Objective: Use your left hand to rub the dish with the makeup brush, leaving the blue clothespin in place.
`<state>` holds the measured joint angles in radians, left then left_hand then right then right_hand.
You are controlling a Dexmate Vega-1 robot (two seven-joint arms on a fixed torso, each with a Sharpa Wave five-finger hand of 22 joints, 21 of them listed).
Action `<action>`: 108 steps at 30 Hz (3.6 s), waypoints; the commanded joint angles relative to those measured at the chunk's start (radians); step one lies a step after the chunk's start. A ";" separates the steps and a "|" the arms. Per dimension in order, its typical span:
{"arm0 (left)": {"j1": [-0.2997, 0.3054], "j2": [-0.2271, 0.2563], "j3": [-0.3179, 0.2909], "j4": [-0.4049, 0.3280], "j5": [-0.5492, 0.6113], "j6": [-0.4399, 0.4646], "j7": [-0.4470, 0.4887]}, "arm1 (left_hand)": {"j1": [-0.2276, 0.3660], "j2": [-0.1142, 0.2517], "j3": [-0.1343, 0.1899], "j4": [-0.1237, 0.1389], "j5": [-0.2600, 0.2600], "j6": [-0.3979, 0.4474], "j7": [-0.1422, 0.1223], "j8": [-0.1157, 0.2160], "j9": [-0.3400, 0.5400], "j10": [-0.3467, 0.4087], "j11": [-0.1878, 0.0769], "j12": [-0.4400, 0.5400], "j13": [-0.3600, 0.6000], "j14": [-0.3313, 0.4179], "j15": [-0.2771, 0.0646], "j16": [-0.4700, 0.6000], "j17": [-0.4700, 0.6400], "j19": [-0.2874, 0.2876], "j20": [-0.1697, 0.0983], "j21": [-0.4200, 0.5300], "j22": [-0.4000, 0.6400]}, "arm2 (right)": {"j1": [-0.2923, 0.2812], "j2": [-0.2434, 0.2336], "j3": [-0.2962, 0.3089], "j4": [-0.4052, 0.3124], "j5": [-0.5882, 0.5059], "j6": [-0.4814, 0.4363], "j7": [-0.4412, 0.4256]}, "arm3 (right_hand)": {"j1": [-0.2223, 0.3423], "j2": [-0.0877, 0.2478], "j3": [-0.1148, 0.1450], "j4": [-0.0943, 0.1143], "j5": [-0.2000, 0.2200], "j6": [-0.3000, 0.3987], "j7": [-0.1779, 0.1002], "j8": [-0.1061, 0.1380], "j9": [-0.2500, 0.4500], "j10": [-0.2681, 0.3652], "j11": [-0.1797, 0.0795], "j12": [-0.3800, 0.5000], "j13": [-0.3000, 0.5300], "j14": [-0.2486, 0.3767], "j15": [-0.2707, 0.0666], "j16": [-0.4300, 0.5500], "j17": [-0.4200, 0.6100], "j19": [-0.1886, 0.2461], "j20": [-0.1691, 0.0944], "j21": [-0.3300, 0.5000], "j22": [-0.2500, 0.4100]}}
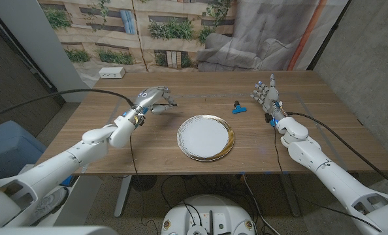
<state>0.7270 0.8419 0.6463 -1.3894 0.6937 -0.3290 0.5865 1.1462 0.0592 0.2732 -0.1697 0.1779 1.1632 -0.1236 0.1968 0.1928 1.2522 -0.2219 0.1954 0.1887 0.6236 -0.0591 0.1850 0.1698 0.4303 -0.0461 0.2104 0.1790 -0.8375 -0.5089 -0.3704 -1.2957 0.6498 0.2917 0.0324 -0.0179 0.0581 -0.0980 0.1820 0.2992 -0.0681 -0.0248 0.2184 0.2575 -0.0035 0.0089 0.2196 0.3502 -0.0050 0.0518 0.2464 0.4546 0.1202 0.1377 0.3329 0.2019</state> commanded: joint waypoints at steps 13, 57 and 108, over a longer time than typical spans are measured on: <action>-0.070 0.013 0.088 0.090 0.098 0.007 0.041 | 0.006 0.009 -0.009 0.002 0.003 0.002 -0.005 0.005 0.003 0.010 -0.006 0.007 0.004 0.014 -0.166 0.002 0.004 0.001 -0.032 0.003 0.003 | 0.000 0.000 0.000 0.000 0.000 0.000 0.000 | -0.004 0.107 -0.003 0.008 0.008 -0.010 0.000 0.005 0.002 -0.006 0.005 0.006 0.003 -0.005 0.006 0.002 0.000 -0.002 0.004 0.006 0.006; -0.141 -0.007 0.195 0.209 0.121 0.008 0.036 | 0.006 0.009 -0.014 0.002 0.004 0.006 -0.005 0.005 0.002 0.012 -0.006 0.006 0.004 0.016 -0.166 0.001 0.004 -0.001 -0.034 0.002 0.003 | 0.000 0.000 0.000 0.000 0.000 0.000 0.000 | -0.004 0.107 -0.003 0.008 0.008 -0.009 0.001 0.005 0.002 -0.005 0.004 0.007 0.004 -0.004 0.007 0.002 0.000 -0.001 0.004 0.007 0.006; -0.087 0.076 0.137 0.015 0.165 0.132 -0.129 | -0.151 -0.087 -0.096 0.019 0.018 -0.367 -0.086 -0.020 -0.012 -0.438 -0.004 -0.015 -0.001 -0.175 -0.140 -0.011 0.001 -0.184 0.013 -0.027 -0.003 | 0.000 0.000 0.000 0.000 0.000 0.000 0.000 | -0.004 0.107 -0.003 0.008 0.008 -0.008 0.000 0.005 0.002 -0.004 0.002 0.007 0.003 -0.005 0.007 0.002 0.000 -0.001 0.006 0.007 0.006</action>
<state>0.6229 0.9035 0.8042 -1.3267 0.8503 -0.2454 0.5076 1.0073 -0.0249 0.1844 -0.1512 0.1933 0.8114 -0.2092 0.1770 0.1812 0.8309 -0.2269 0.1801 0.1859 0.4640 -0.0458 0.1771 0.1696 0.2595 -0.0339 0.1847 0.1768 -0.8375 -0.5088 -0.3703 -1.2951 0.6498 0.2923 0.0324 -0.0179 0.0582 -0.0980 0.1820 0.3031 -0.0681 -0.0248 0.2184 0.2575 -0.0036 0.0089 0.2196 0.3502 -0.0050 0.0518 0.2464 0.4546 0.1202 0.1377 0.3329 0.2018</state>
